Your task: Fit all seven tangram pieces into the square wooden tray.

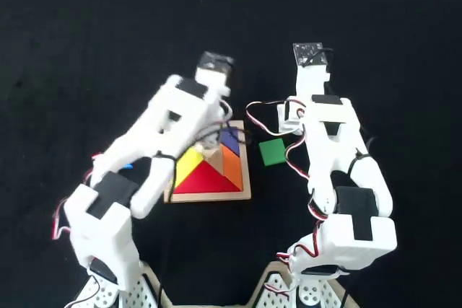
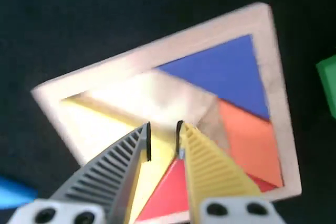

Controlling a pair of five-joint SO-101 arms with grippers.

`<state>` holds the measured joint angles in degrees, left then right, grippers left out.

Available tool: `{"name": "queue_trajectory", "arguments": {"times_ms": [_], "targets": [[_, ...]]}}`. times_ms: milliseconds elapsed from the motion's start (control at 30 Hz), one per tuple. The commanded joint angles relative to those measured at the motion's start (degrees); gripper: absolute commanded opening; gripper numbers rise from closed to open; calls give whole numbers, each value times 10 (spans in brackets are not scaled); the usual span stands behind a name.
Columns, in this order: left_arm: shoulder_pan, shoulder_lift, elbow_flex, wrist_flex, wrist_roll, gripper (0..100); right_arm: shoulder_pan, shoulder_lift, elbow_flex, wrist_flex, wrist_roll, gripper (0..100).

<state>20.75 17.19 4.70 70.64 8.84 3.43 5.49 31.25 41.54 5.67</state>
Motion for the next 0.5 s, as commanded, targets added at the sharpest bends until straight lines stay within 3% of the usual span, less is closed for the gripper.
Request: {"name": "queue_trajectory", "arguments": {"times_ms": [0, 200, 333, 467], "targets": [[-43, -73, -124, 140, -49, 109, 4, -7, -31, -4, -1, 12], [-134, -98, -164, 220, -161, 109, -25, -7, -50, 40, 40, 16], [-217, -97, -92, 215, -229, 105, -63, -1, -130, 171, 41, 117], [-312, -129, -7, 142, -232, 105, -99, 5, -142, 199, 42, 165]]}}
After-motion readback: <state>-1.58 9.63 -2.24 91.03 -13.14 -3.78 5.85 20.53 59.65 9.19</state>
